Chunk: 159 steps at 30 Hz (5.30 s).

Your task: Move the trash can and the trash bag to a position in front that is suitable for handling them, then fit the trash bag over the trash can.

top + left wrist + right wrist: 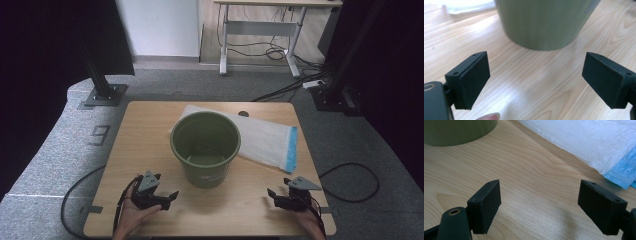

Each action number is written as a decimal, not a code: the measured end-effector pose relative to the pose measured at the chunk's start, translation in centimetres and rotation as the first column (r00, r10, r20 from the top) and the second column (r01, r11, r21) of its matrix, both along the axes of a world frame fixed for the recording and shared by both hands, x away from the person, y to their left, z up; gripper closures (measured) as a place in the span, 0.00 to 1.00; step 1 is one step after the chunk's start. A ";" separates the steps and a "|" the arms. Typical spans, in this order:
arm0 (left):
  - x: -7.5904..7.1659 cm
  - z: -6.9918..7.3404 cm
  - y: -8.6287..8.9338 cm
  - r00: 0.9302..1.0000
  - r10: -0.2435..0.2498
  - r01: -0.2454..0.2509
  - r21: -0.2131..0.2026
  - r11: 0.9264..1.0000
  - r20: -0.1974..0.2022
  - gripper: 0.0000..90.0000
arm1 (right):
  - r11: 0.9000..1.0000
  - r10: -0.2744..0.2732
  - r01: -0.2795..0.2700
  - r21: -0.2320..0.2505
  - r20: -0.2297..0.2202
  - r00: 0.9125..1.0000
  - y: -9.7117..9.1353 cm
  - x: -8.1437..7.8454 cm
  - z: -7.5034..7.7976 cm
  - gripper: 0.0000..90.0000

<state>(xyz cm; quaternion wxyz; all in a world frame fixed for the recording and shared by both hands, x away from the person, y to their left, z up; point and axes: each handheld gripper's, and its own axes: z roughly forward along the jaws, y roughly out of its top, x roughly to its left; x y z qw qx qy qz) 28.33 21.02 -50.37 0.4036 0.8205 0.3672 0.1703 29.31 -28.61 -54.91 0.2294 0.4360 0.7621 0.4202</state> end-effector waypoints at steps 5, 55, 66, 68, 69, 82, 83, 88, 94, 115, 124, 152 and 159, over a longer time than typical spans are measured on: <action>-0.1 -0.4 1.1 1.000 0.027 -0.027 -0.012 1.000 -0.010 0.08 | 1.000 -0.005 0.005 -0.009 0.003 1.000 0.0 0.0 0.0 0.20; 0.0 -2.7 2.8 0.993 0.091 -0.091 0.010 0.996 -0.069 0.11 | 0.996 -0.016 0.004 -0.093 -0.126 0.992 9.4 14.3 1.0 0.31; -0.2 -2.6 2.9 0.995 0.074 -0.077 -0.037 0.996 -0.067 0.10 | 0.994 -0.053 0.037 -0.102 -0.156 0.986 8.4 15.0 0.3 0.53; -0.2 -2.6 2.8 0.995 0.073 -0.076 -0.034 0.997 -0.068 0.10 | 0.994 -0.059 0.044 -0.099 -0.153 0.986 8.3 15.0 0.3 0.60; -0.2 -2.7 2.8 0.995 0.071 -0.073 -0.029 0.997 -0.066 0.10 | 0.994 -0.061 0.046 -0.098 -0.153 0.986 8.2 15.0 0.3 0.65; -0.3 -2.7 3.1 0.993 0.097 -0.099 -0.041 0.994 -0.066 0.12 | 0.994 -0.067 0.053 -0.091 -0.155 0.986 5.0 12.5 0.4 0.99; -0.3 -2.8 3.1 0.993 0.098 -0.100 -0.041 0.994 -0.070 0.12 | 0.992 -0.077 0.062 -0.110 -0.137 0.988 3.9 10.9 0.3 0.99; -0.2 -2.9 3.0 0.993 0.095 -0.098 -0.036 0.995 -0.076 0.12 | 0.992 -0.107 0.098 -0.077 -0.121 0.987 1.1 7.6 0.0 0.99; -0.2 -2.9 3.0 0.992 0.099 -0.102 -0.034 0.994 -0.075 0.13 | 0.992 -0.100 0.090 -0.089 -0.116 0.988 -1.1 3.4 0.0 0.99; -0.3 -3.0 2.8 0.991 0.107 -0.109 -0.021 0.994 -0.081 0.13 | 0.998 -0.035 0.034 -0.056 -0.007 0.999 5.1 6.7 2.9 0.37; -0.3 -3.2 2.8 0.991 0.106 -0.107 -0.010 0.994 -0.083 0.14 | 0.999 0.004 -0.006 -0.040 -0.036 0.999 8.4 10.9 2.4 0.36; -0.2 -3.2 3.4 0.989 0.116 -0.117 -0.006 0.993 -0.090 0.15 | 0.999 0.033 -0.035 -0.025 -0.104 0.994 8.0 11.5 1.3 0.73; -0.2 -3.2 3.4 0.990 0.111 -0.112 0.001 0.994 -0.090 0.15 | 0.995 0.097 -0.098 0.000 -0.093 0.991 10.2 12.0 1.6 0.56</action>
